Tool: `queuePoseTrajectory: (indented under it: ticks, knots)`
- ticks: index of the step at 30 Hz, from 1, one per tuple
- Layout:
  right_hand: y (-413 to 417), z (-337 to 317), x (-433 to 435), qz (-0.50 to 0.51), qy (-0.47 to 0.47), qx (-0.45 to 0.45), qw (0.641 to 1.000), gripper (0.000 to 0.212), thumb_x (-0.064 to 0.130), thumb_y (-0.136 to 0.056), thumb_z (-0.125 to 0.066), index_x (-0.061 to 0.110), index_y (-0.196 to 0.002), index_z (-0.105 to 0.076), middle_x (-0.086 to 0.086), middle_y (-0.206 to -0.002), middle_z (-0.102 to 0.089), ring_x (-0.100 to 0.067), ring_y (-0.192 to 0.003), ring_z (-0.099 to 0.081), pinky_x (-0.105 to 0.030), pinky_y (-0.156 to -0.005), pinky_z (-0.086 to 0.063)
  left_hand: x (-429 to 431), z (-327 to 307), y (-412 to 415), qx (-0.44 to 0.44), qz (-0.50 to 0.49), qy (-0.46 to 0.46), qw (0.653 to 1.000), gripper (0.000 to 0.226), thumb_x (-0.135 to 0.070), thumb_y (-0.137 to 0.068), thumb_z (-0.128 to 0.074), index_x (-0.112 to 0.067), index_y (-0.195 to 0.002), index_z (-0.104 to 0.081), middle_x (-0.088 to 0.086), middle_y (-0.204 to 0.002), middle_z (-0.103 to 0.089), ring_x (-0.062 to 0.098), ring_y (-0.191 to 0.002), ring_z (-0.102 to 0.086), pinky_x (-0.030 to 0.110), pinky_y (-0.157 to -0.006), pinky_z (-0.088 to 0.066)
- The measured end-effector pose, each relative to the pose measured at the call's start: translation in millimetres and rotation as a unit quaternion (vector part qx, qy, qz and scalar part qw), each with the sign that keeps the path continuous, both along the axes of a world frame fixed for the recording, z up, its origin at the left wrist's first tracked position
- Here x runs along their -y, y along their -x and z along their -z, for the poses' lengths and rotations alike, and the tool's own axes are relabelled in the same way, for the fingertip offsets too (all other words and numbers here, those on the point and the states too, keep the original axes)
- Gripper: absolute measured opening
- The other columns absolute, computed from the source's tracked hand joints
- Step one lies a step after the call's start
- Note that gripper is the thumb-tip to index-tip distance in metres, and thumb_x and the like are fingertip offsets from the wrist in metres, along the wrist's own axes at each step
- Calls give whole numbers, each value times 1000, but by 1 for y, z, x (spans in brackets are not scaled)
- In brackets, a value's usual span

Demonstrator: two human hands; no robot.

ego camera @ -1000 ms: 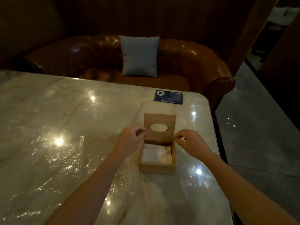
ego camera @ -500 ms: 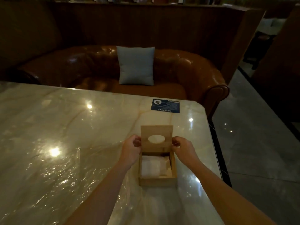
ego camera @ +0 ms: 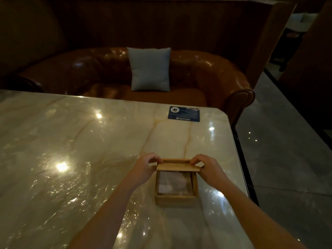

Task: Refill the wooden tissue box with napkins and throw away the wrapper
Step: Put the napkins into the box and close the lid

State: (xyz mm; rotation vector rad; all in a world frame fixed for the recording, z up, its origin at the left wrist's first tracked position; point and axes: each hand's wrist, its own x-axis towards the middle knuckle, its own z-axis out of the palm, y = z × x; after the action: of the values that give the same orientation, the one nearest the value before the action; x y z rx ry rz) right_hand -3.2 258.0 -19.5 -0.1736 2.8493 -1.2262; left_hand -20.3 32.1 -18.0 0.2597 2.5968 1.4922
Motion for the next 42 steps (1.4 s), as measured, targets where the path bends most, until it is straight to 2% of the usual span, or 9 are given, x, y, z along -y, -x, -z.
queuePoseTrajectory:
  ticks: [2,8,13,17,23,30,34,38,42]
  knots:
    - [8,-12,-4,4,17,83,996,32,-11,-78,-48,9,-89,-71,-1,-92,-65,-10,-87,-56,-8,-70,-41,2,-11,1,39,13,-1,999,21,9,-84,-52,4,-100,-66,11,-98,-63,16,-93,-55,3,-72,-39]
    - [3,-32,2,-21,74,206,976,29,37,-92,-50,18,-111,-63,0,-106,-62,-19,-109,-55,-26,-84,-41,-5,-13,-10,177,97,25,979,51,-39,-97,-33,-19,-144,-28,-5,-153,-25,9,-142,-17,24,-112,-10]
    - [-13,-11,6,-76,-31,183,980,63,46,-92,-45,18,-145,-25,0,-154,-25,-13,-134,-32,-27,-107,-30,-1,12,-18,55,129,170,975,61,-49,-91,-44,-25,-144,-26,-5,-159,-10,8,-145,0,30,-117,-4]
    - [-27,12,15,-65,-174,69,980,62,43,-94,-41,21,-147,-16,3,-159,-11,-13,-142,-21,-35,-114,-25,3,30,-22,-59,162,286,943,71,-61,-86,-41,-30,-145,-19,-4,-159,-4,12,-145,3,36,-120,-9]
    - [-39,30,22,-29,-226,-16,974,56,44,-98,-28,24,-147,-12,6,-159,-8,-6,-143,-15,-28,-110,-20,4,41,-29,-104,146,297,938,64,-61,-89,-30,-36,-145,-12,-12,-158,3,2,-141,13,30,-116,-9]
    - [-39,26,25,-30,-245,-2,969,56,44,-98,-26,24,-148,-10,6,-159,-7,-7,-143,-17,-28,-111,-20,3,37,-32,-132,136,339,922,61,-60,-91,-23,-36,-145,-11,-10,-159,-2,9,-145,4,34,-117,-19]
    - [-30,11,28,-34,-242,62,968,56,38,-95,-38,20,-146,-20,1,-158,-16,-24,-129,-44,-36,-102,-38,2,25,-29,-88,136,357,920,61,-62,-88,-30,-39,-143,-17,-11,-159,-6,15,-142,-23,37,-112,-28]
    - [-14,-7,38,-31,-269,117,955,47,25,-90,-46,15,-136,-37,-3,-152,-31,-30,-123,-48,-42,-102,-40,10,4,-21,-61,136,386,910,52,-46,-89,-43,-29,-137,-35,-3,-152,-31,20,-133,-39,37,-106,-35]
    - [-9,-15,54,51,-231,82,968,24,15,-86,-45,14,-103,-62,-6,-113,-64,-30,-105,-61,-34,-84,-44,48,-9,-23,-29,81,378,922,48,-45,-91,-43,-27,-135,-40,-1,-142,-48,22,-129,-45,35,-102,-38]
